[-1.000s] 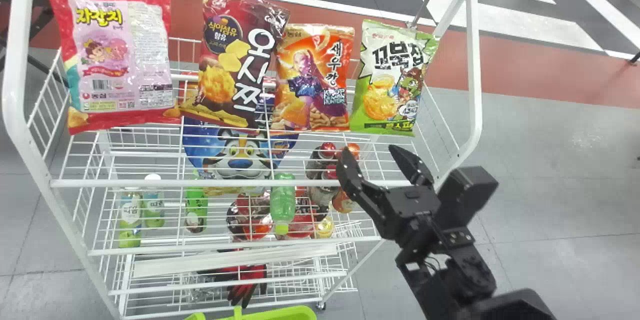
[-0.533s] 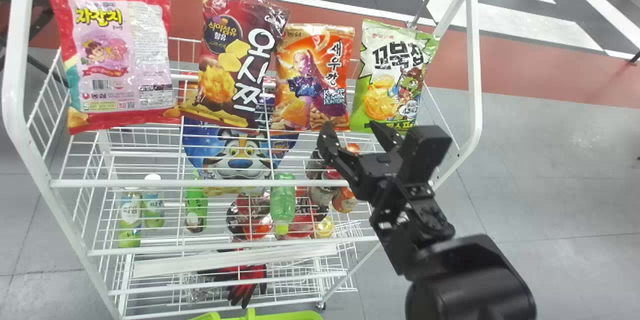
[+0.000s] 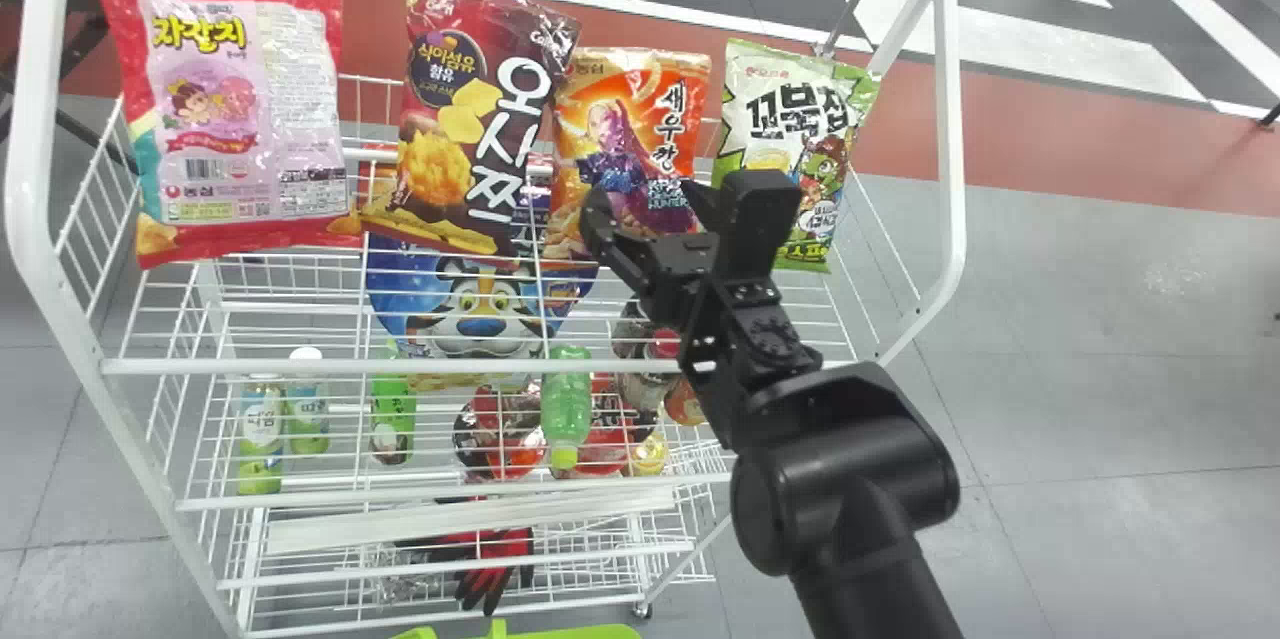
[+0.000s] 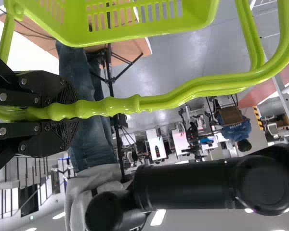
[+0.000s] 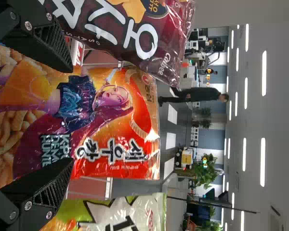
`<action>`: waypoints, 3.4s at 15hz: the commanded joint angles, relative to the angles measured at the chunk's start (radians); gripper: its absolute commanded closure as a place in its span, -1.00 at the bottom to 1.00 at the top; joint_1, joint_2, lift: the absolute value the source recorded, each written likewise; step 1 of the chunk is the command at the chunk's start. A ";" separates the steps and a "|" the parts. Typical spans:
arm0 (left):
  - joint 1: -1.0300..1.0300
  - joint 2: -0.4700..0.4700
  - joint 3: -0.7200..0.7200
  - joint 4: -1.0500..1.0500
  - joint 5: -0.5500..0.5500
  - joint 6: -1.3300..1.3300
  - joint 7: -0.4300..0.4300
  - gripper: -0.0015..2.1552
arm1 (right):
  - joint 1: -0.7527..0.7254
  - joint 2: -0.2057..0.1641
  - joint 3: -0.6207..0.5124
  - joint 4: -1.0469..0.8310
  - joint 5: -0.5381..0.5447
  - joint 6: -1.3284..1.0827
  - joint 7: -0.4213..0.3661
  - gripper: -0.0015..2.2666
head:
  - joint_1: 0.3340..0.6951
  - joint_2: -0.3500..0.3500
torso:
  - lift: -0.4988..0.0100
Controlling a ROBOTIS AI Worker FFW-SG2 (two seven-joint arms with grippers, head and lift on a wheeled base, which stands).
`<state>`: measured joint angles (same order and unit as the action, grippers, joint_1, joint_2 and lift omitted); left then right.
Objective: Hold basket handle with left hand then pick Saewookkang with right hand and place into basket
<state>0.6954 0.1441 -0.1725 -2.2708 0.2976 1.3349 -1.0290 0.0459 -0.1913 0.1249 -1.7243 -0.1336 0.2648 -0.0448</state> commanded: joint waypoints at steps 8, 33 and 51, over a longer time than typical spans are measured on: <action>-0.016 0.003 0.008 0.014 0.000 -0.004 0.003 0.65 | -0.207 0.003 0.036 0.238 0.005 -0.005 -0.021 -0.85 | 1.00 -1.00 | 0.89; -0.047 -0.001 0.007 0.020 0.005 -0.001 0.006 0.65 | 0.098 -0.099 -0.001 -0.448 -0.107 0.443 -0.219 0.96 | 1.00 -1.00 | 0.89; -0.065 -0.037 0.021 -0.015 0.002 0.005 0.061 0.65 | 0.508 -0.132 -0.375 -1.078 -0.641 1.307 -0.110 0.94 | 1.00 -1.00 | 0.89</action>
<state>0.6349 0.1134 -0.1530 -2.2856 0.3009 1.3400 -0.9691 0.5389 -0.3143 -0.2649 -2.8004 -0.7624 1.5670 -0.1554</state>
